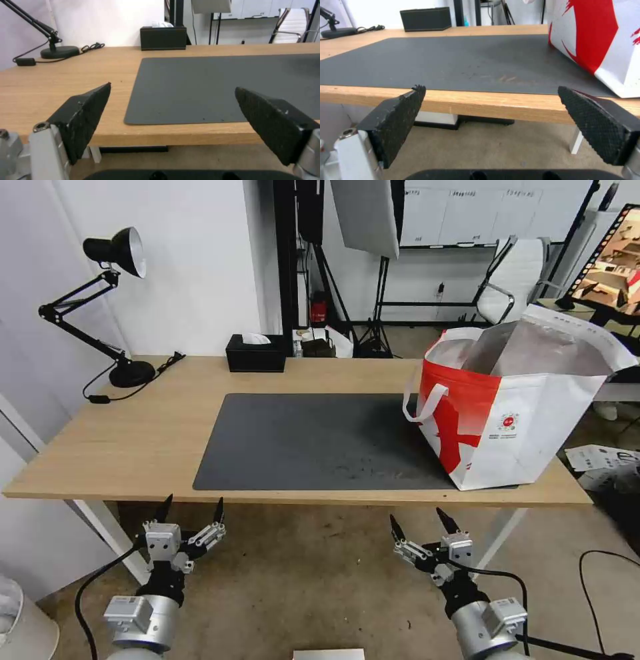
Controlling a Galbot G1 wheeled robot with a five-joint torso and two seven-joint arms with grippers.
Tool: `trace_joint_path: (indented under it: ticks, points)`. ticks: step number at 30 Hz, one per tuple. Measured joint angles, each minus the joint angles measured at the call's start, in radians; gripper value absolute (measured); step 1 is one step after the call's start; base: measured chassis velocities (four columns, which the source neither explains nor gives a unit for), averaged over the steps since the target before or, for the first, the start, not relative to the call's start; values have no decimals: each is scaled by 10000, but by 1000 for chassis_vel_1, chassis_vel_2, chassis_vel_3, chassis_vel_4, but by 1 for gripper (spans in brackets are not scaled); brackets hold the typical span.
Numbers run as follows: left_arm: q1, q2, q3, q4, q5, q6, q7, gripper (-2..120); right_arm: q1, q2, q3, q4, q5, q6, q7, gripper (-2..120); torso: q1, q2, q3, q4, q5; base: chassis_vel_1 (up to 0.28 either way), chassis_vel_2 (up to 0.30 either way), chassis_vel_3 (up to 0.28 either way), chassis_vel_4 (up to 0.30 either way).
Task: Pick up the trash from the table and place it into the takeout bag.
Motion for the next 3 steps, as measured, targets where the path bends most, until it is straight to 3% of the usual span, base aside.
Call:
trace_joint_path:
  ticks: [3]
  points:
    - [-1, 2, 1, -1, -2, 2, 0, 100, 1, 0, 0, 0, 0, 0, 0, 100, 0, 0, 0, 0, 0, 0, 0, 0, 0]
